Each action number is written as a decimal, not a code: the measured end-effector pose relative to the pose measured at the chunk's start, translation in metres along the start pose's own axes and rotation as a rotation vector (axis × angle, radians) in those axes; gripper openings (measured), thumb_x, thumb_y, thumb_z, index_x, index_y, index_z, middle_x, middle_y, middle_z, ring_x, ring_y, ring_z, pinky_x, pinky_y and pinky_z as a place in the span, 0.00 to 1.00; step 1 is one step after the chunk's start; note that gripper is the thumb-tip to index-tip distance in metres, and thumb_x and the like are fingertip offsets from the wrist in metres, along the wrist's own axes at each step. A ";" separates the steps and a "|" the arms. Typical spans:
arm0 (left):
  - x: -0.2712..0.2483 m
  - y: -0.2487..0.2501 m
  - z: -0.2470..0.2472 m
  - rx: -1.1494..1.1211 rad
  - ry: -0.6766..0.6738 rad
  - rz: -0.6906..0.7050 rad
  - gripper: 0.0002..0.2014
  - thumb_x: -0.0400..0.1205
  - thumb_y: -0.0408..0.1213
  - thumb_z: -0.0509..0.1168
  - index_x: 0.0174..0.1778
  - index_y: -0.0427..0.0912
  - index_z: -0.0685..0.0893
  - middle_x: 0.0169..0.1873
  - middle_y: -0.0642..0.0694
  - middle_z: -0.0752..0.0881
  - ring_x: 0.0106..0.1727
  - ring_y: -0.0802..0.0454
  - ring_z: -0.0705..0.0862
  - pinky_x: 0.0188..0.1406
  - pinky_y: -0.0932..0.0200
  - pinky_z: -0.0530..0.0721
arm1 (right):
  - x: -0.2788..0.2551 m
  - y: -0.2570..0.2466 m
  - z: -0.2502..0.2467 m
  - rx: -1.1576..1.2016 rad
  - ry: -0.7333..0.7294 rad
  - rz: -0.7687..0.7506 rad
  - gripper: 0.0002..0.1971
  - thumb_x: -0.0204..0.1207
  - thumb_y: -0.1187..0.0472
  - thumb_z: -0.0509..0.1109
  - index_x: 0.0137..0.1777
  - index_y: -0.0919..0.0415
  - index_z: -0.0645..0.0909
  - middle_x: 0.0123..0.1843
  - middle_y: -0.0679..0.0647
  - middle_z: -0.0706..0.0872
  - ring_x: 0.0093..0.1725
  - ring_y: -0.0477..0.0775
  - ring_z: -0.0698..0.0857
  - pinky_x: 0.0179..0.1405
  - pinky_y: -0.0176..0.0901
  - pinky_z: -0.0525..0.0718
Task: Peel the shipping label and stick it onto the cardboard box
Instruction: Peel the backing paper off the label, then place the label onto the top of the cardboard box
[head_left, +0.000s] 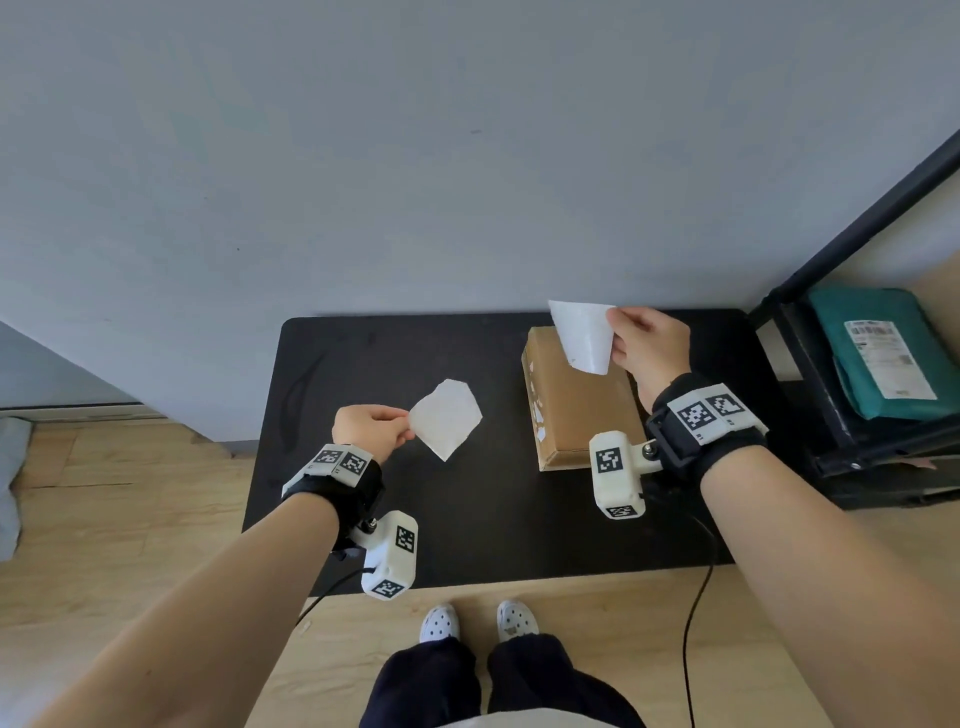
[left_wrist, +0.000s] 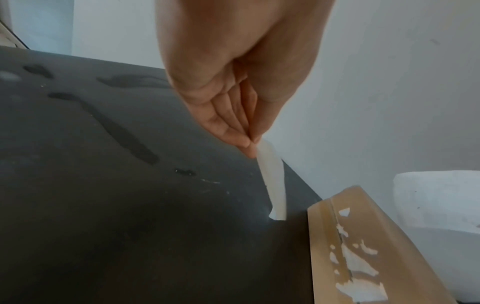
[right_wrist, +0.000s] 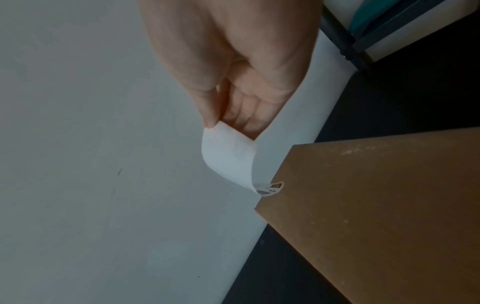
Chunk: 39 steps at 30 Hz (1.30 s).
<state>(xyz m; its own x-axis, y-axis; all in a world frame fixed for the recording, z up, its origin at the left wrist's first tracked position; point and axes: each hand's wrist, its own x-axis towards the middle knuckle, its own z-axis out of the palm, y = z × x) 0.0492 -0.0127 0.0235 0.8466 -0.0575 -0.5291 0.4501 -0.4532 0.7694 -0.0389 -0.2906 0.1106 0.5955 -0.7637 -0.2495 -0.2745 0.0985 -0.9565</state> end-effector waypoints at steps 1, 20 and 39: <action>0.001 -0.002 0.002 0.016 -0.011 -0.006 0.11 0.70 0.27 0.73 0.25 0.46 0.90 0.31 0.40 0.92 0.44 0.41 0.93 0.55 0.48 0.89 | -0.001 0.000 0.000 -0.013 -0.009 -0.002 0.04 0.77 0.66 0.68 0.45 0.60 0.85 0.47 0.58 0.86 0.48 0.56 0.85 0.53 0.51 0.86; -0.027 0.104 0.022 0.205 -0.340 0.212 0.13 0.83 0.38 0.64 0.34 0.38 0.86 0.31 0.45 0.87 0.29 0.53 0.80 0.33 0.61 0.84 | -0.059 -0.015 0.037 -0.504 -0.261 -0.268 0.03 0.73 0.49 0.69 0.42 0.43 0.84 0.44 0.41 0.90 0.48 0.45 0.88 0.54 0.41 0.85; -0.033 0.127 0.009 0.301 -0.277 0.205 0.06 0.78 0.28 0.68 0.41 0.29 0.89 0.27 0.41 0.83 0.26 0.52 0.79 0.28 0.64 0.81 | -0.094 -0.008 0.049 -0.692 -0.453 -0.354 0.15 0.76 0.54 0.71 0.57 0.62 0.82 0.60 0.56 0.87 0.56 0.53 0.85 0.51 0.36 0.81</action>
<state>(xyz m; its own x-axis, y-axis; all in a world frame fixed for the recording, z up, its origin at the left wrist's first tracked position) 0.0760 -0.0766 0.1358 0.7835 -0.3902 -0.4836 0.1438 -0.6433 0.7520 -0.0554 -0.1887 0.1345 0.9319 -0.3374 -0.1330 -0.3247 -0.6129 -0.7203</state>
